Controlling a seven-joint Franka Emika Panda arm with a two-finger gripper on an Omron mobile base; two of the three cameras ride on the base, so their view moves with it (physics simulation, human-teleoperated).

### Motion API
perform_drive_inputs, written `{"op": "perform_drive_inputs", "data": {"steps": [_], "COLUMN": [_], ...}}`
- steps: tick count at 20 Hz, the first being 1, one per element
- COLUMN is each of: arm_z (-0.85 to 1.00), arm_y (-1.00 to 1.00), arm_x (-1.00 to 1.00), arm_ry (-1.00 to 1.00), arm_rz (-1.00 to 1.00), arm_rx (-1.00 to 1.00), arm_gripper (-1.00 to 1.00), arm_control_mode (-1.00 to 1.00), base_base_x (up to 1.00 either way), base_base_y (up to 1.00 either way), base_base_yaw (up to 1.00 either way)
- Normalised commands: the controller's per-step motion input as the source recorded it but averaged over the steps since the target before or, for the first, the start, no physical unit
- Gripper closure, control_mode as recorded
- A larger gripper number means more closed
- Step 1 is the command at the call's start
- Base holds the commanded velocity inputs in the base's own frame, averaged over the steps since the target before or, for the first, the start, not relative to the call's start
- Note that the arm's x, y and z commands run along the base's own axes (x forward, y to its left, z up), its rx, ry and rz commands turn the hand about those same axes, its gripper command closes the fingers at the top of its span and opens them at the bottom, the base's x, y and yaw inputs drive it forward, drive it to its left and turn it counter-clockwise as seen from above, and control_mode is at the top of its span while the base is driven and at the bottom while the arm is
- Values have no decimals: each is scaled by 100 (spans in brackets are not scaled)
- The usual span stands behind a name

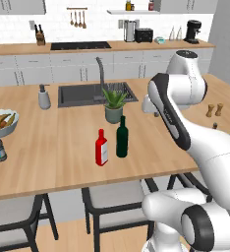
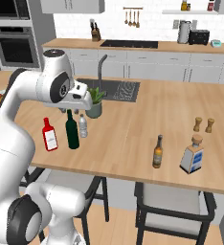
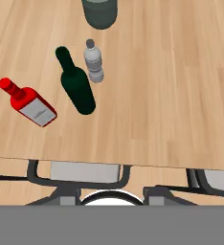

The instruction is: Move the plastic bottles in the middle to the plastics group, and the glass bottles in the middle to the glass group.

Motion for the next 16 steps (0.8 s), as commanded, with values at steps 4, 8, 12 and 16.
{"op": "perform_drive_inputs", "data": {"steps": [4, 8, 12, 16], "arm_z": [0, -4, -31, -20], "arm_y": [12, 3, 66, 100], "arm_x": [-7, -28, -2, 6], "arm_ry": [0, 0, -1, -4], "arm_rz": [0, 10, 4, -4], "arm_rx": [-1, 0, 0, 0], "arm_gripper": [-100, -100, -100, -100], "arm_control_mode": [-100, -100, -100, -100], "base_base_x": [0, 0, 0, 0], "base_base_y": [0, 0, 0, 0], "base_base_yaw": [0, 0, 0, 0]}}
